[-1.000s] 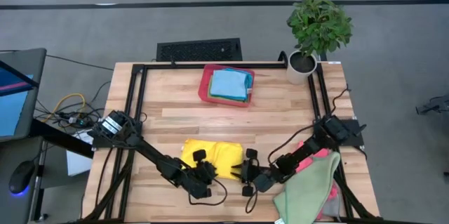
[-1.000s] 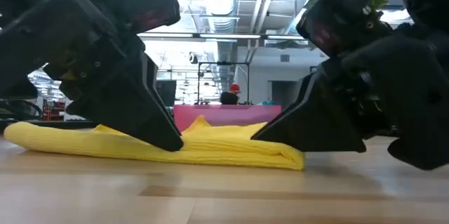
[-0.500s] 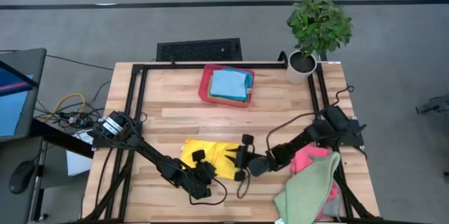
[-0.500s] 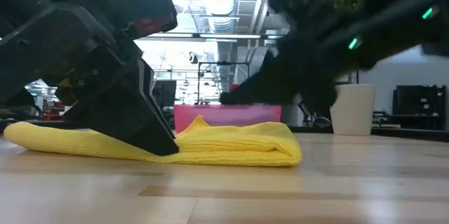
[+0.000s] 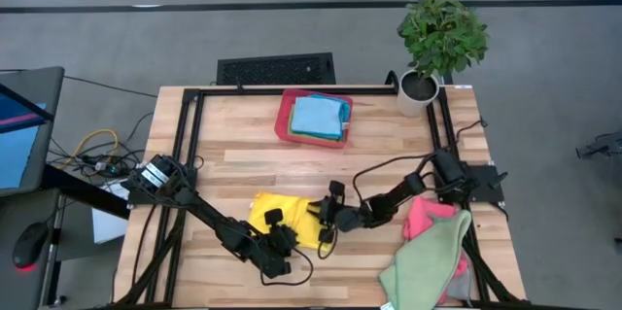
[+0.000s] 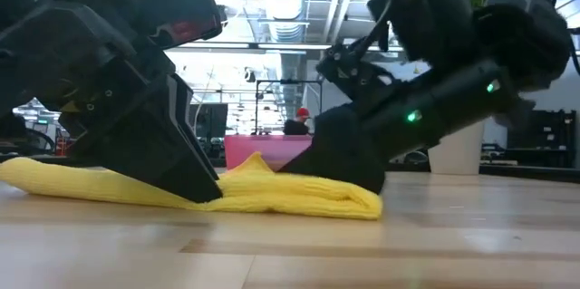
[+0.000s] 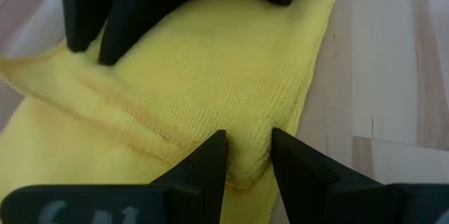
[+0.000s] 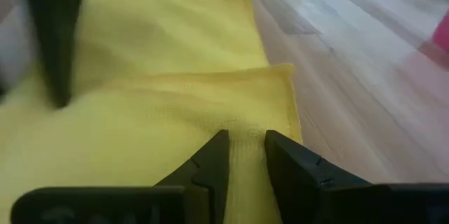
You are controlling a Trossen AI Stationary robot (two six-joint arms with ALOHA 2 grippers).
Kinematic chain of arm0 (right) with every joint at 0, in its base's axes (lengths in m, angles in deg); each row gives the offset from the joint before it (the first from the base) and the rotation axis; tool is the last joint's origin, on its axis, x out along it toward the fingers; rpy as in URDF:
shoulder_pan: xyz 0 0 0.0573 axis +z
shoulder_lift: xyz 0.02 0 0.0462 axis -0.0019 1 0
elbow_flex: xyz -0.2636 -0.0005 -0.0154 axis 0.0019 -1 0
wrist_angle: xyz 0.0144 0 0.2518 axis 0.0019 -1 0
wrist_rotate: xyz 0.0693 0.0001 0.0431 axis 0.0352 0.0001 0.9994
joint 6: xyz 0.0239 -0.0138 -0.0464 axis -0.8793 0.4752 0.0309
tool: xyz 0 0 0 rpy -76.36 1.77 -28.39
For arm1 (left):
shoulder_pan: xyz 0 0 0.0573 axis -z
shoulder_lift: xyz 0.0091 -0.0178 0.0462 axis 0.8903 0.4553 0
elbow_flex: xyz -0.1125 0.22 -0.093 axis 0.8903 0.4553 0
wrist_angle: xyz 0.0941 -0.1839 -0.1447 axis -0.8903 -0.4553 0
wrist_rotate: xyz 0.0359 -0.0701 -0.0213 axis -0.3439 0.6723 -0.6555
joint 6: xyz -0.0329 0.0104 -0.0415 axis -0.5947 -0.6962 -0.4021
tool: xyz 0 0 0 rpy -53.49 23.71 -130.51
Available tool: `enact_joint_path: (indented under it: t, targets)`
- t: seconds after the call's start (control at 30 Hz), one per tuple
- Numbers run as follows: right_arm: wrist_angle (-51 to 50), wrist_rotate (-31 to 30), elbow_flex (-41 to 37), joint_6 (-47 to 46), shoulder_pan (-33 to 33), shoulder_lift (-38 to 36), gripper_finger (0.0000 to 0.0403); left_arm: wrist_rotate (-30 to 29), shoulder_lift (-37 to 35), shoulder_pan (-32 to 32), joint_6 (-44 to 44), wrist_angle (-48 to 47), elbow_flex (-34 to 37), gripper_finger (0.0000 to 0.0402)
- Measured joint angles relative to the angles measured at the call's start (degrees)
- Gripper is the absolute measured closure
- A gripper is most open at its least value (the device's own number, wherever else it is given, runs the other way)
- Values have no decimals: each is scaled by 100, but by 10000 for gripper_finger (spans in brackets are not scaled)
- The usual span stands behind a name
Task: Fold microfiber towels
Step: Fold the yellow microfiber cloth
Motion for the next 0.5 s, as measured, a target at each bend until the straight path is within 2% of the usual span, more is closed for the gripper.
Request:
enact_joint_path:
  t: [0.17,0.27,0.37,0.5]
  targets:
    - [-62,-318,-14,700,328,-862,284,4,0,2,3,6,0,297]
    - [-51,-420,-49,797,510,-1195,285,1,0,2,7,9,0,297]
    - [114,-394,-44,644,703,-1090,285,-24,2,2,9,13,0,297]
    - [366,-379,-52,207,960,-500,285,-35,2,4,7,16,0,297]
